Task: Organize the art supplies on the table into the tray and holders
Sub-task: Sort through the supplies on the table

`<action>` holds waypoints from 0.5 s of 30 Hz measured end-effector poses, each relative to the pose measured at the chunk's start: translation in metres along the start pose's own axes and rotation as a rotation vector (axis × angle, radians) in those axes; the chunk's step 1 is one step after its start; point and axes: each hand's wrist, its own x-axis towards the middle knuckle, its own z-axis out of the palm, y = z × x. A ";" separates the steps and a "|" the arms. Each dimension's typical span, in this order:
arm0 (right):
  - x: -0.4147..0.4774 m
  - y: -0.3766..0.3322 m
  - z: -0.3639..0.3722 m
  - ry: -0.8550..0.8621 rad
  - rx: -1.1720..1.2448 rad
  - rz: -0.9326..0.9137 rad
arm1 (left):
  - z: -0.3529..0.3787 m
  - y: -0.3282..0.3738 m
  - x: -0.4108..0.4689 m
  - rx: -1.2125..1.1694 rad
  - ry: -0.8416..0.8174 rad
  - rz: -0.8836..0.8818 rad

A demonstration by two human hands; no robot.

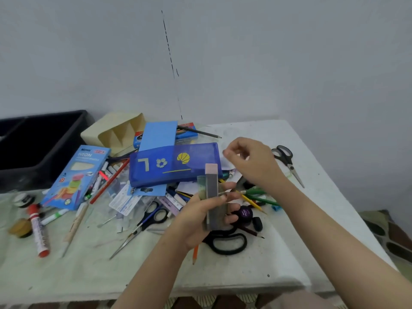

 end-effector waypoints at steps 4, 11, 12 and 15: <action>0.020 0.045 -0.011 0.021 -0.505 0.202 | 0.001 -0.001 -0.003 -0.082 0.039 0.007; 0.041 0.067 -0.010 -0.167 -0.760 0.337 | -0.001 0.000 -0.010 -0.159 0.081 0.035; 0.042 0.067 -0.011 -0.166 -0.751 0.346 | -0.002 0.000 -0.011 -0.161 0.088 0.039; 0.046 0.068 -0.016 -0.109 -0.577 0.377 | -0.004 0.000 -0.012 -0.170 0.116 0.050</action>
